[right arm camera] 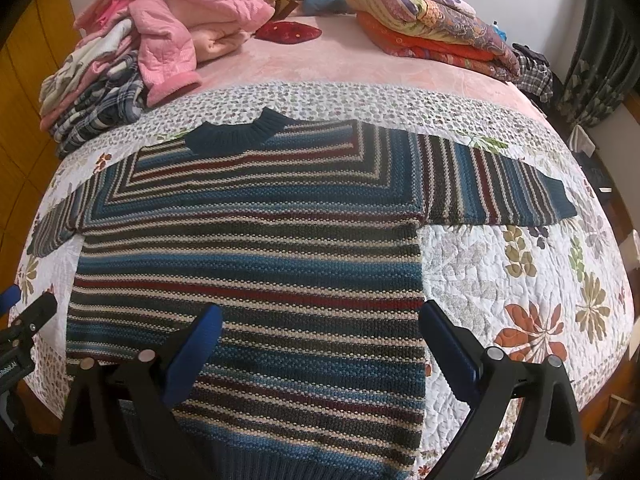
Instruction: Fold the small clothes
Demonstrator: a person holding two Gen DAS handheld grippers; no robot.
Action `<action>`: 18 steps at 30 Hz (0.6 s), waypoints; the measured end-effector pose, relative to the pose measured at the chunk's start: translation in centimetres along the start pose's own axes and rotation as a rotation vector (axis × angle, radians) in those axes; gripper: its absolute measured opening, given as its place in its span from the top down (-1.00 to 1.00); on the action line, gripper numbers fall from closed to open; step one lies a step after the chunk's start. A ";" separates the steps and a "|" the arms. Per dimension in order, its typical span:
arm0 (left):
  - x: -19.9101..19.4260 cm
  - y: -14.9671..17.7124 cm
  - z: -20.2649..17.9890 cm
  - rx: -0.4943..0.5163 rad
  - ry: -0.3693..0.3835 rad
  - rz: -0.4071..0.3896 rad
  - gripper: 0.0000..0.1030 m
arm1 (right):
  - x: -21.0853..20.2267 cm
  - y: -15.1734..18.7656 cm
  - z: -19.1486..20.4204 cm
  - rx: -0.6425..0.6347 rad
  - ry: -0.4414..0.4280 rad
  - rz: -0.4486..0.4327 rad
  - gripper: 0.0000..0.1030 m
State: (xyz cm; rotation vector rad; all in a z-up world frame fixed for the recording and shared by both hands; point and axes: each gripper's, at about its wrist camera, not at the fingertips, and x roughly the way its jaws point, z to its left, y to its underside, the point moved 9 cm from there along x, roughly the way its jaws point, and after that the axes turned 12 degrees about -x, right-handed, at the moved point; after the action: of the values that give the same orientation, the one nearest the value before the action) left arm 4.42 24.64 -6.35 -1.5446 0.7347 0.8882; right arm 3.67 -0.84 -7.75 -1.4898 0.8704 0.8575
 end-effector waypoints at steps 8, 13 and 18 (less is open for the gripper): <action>0.0 0.0 0.0 0.001 0.001 0.000 -0.94 | 0.0 0.0 0.0 -0.002 0.000 -0.001 -0.92; -0.1 0.0 0.0 0.000 0.002 0.000 -0.94 | 0.0 -0.1 0.0 0.000 0.000 0.000 -0.92; -0.1 0.0 0.0 0.000 0.000 -0.005 -0.94 | -0.2 -0.3 -0.1 -0.001 0.002 -0.002 -0.92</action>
State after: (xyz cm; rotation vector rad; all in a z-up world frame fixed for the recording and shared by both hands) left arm 4.39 24.66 -6.24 -1.5461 0.7306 0.8847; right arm 3.84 -0.87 -7.46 -1.4926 0.8697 0.8553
